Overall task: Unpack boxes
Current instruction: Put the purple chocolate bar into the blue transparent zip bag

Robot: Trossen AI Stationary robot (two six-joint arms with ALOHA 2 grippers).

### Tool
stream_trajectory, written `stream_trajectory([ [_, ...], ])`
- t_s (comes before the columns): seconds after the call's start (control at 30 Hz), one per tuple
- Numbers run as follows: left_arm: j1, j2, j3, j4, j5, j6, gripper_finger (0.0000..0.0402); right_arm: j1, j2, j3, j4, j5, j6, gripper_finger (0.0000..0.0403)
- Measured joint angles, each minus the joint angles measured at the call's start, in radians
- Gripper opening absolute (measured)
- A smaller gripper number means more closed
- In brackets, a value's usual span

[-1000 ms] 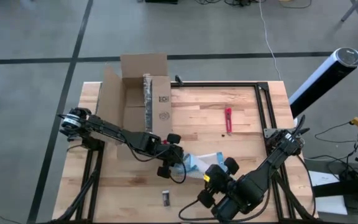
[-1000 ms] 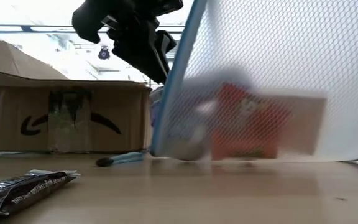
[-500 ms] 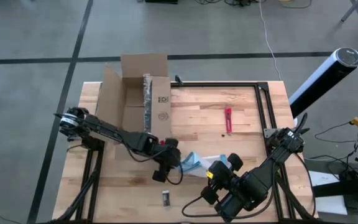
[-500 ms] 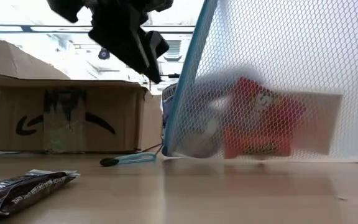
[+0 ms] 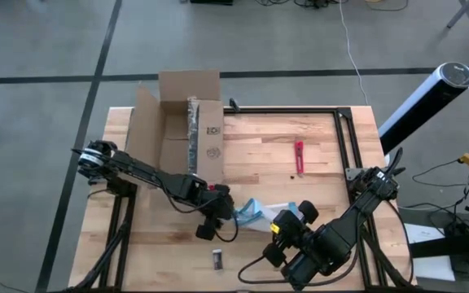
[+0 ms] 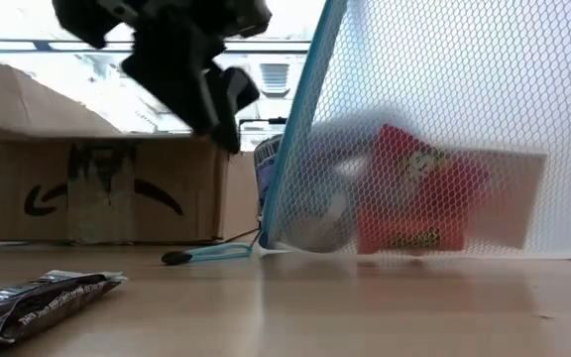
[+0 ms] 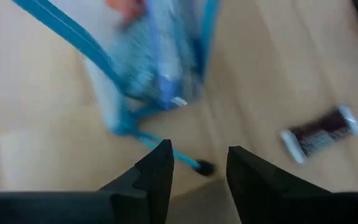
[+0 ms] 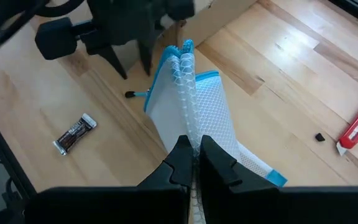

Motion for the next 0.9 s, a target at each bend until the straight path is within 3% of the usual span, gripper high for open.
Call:
stream_trajectory([
  [0.17, -0.017, 0.0, -0.06, 0.13, 0.043, -0.039, 0.0116, -0.005, 0.0, 0.0, 0.0, 0.0, -0.001, 0.0],
  [0.5, -0.004, 0.002, -0.067, 0.355, -0.019, -0.052, 0.0117, -0.015, 0.0, 0.0, 0.007, -0.002, -0.002, 0.0],
  [0.7, 0.0, 0.003, -0.067, 0.343, -0.025, -0.05, 0.012, -0.021, 0.0, 0.0, 0.013, -0.003, -0.002, 0.0],
  [0.9, 0.013, 0.002, -0.077, 0.23, -0.03, -0.053, 0.0108, -0.023, 0.0, 0.0, 0.017, -0.01, -0.002, 0.0],
])
